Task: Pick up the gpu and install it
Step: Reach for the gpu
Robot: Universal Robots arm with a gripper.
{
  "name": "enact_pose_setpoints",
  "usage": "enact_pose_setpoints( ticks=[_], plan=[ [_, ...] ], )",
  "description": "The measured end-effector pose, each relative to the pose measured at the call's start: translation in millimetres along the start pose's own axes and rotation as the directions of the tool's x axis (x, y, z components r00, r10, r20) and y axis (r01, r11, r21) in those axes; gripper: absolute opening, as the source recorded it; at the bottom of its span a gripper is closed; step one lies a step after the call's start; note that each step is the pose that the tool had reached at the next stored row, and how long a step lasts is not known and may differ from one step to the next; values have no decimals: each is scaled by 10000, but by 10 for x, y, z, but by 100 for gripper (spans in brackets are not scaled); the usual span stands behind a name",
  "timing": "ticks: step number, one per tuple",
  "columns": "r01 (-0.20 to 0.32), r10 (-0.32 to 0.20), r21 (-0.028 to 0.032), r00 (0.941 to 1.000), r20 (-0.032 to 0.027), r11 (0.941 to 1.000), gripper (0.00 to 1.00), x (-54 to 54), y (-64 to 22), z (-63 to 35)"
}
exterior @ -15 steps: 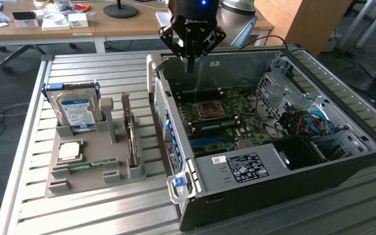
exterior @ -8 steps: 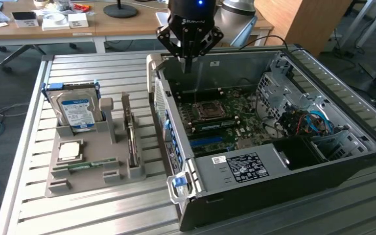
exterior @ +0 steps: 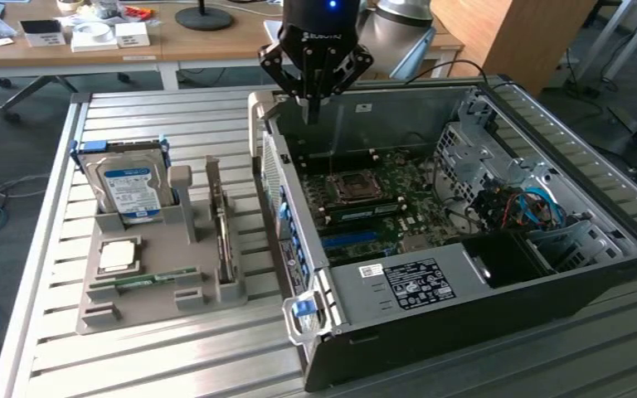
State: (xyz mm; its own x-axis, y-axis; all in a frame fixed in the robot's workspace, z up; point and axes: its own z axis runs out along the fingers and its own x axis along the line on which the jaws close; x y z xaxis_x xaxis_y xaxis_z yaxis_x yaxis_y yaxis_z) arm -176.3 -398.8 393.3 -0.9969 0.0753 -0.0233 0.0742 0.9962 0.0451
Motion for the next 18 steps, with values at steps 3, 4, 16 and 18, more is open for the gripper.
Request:
enact_pose_setpoints(
  ticks=[3, 4, 16, 18],
  plan=[
    [0, 0, 0, 10000, 0, 10000, 11, 23, -2, -1],
    [0, 0, 0, 10000, 0, 10000, 11, 31, -2, -1],
    [0, 0, 0, 10000, -1, 10000, 11, 124, -9, -3],
    [0, 0, 0, 10000, 0, 10000, 11, 141, -11, -4]
  ],
)
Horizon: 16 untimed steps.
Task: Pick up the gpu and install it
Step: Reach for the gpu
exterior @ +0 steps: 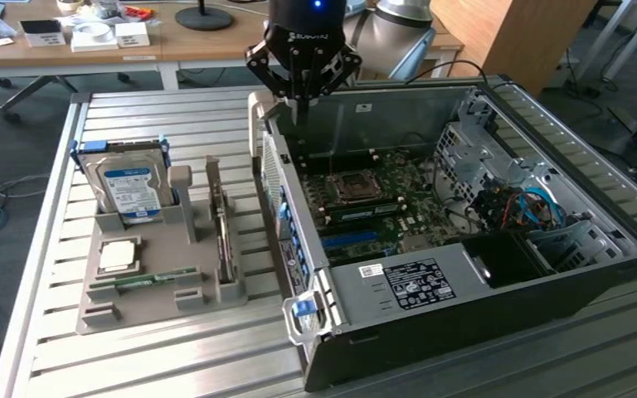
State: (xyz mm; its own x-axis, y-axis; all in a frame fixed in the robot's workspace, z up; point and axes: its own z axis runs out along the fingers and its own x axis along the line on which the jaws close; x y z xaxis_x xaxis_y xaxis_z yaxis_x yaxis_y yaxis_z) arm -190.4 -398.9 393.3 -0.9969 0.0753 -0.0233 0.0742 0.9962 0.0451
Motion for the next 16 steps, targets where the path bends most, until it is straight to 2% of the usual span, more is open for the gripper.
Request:
enact_pose_setpoints(
  ticks=[16],
  plan=[
    [0, 0, 0, 10000, 0, 10000, 11, 128, -10, -4]
  ],
)
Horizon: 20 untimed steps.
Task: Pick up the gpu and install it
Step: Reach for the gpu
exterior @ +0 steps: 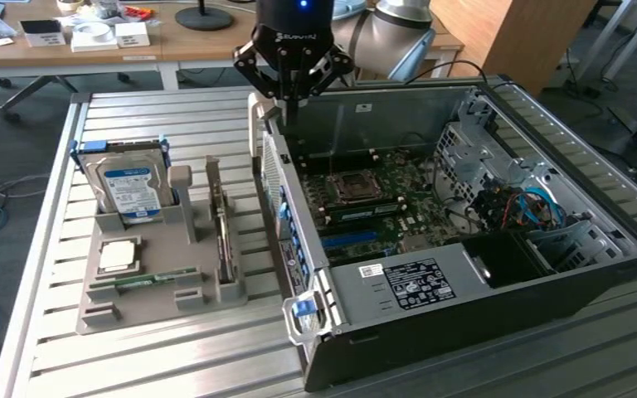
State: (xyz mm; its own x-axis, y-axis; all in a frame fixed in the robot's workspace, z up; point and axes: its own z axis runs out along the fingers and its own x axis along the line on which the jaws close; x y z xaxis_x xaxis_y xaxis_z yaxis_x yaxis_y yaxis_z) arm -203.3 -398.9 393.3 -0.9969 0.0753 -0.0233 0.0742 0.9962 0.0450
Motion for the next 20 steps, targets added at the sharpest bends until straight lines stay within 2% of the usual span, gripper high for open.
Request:
enact_pose_setpoints(
  ticks=[20],
  plan=[
    [0, 0, 0, 10000, 0, 10000, 11, 196, -15, -5]
  ],
)
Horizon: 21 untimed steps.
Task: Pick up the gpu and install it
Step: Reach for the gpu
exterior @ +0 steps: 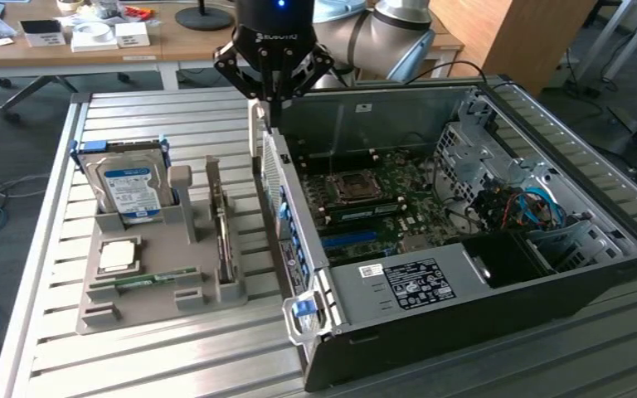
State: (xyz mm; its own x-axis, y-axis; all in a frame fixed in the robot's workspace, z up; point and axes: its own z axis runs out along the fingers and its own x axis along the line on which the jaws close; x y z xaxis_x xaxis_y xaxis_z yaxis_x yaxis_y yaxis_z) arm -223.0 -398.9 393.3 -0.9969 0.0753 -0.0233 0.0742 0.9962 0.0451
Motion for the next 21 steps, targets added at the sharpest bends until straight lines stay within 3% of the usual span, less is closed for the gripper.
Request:
enact_pose_setpoints(
  ticks=[21],
  plan=[
    [-2, 2, 0, 10000, 0, 10000, 11, 55, -4, -2]
  ],
)
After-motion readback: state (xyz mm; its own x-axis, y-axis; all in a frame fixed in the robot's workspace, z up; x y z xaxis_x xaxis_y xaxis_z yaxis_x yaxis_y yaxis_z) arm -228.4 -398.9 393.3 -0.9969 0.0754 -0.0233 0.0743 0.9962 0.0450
